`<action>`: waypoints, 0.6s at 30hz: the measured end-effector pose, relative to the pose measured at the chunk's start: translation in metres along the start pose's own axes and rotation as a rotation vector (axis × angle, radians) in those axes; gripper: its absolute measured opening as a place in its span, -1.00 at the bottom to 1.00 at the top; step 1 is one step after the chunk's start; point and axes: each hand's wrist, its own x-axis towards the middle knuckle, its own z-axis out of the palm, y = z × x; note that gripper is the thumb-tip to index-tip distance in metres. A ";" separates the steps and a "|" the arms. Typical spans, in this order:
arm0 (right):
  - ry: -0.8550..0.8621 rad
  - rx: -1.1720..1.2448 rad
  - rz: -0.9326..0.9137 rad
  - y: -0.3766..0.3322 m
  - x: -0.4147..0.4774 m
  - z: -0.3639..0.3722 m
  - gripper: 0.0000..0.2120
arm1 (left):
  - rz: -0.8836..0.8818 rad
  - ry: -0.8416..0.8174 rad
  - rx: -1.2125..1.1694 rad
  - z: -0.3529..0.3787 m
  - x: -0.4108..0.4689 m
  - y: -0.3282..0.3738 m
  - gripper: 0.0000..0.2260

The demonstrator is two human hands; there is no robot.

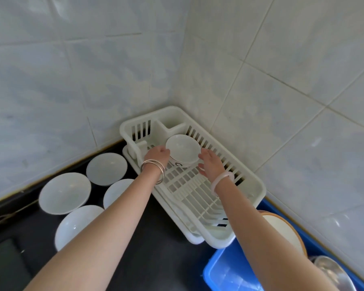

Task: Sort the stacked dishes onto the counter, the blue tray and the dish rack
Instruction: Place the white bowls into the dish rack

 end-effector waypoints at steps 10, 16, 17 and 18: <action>-0.218 -0.134 -0.184 0.034 -0.117 0.064 -0.83 | 0.024 0.209 0.113 -0.072 -0.129 -0.080 -0.69; -0.230 -0.514 0.026 0.093 -0.100 0.103 -0.57 | -0.088 0.374 0.207 -0.102 -0.167 -0.151 -0.64; -0.232 -0.500 0.079 0.097 -0.095 0.110 -0.53 | -0.086 0.392 0.241 -0.106 -0.167 -0.161 -0.61; -0.242 -0.446 0.136 0.100 -0.092 0.117 -0.50 | -0.091 0.408 0.270 -0.109 -0.167 -0.170 -0.59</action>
